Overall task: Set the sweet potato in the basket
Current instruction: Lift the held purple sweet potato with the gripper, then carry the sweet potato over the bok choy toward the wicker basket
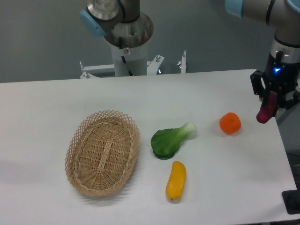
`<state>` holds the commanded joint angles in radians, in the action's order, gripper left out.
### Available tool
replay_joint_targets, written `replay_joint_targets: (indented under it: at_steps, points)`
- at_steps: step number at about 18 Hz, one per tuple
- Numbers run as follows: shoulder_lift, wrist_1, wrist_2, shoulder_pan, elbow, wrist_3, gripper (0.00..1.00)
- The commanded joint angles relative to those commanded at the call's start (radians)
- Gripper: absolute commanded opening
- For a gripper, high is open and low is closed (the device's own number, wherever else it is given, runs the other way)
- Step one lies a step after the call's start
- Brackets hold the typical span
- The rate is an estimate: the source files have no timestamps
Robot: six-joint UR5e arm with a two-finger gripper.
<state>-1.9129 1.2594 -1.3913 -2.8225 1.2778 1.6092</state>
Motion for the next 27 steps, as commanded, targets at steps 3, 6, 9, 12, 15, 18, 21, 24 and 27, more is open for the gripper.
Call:
replay_joint_targets:
  at_steps: [3, 6, 9, 12, 15, 18, 21, 24, 27]
  points:
    - [0.012, -0.002, 0.0, 0.006, 0.021, -0.04, 0.24]
    - [0.011, -0.003, -0.003, 0.052, 0.028, -0.109, 0.24]
    - [0.005, -0.008, -0.002, 0.098, 0.034, -0.211, 0.24]
    - [0.003, -0.034, -0.003, 0.155, 0.046, -0.303, 0.24]
    - [0.015, -0.037, -0.003, 0.207, 0.096, -0.388, 0.24]
    - [0.034, -0.055, -0.003, 0.274, 0.127, -0.526, 0.24]
    - [0.037, -0.152, -0.055, 0.369, 0.176, -0.681, 0.24]
    - [0.031, -0.225, -0.155, 0.481, 0.23, -0.836, 0.24]
    - [0.029, -0.276, -0.167, 0.549, 0.291, -0.983, 0.24]
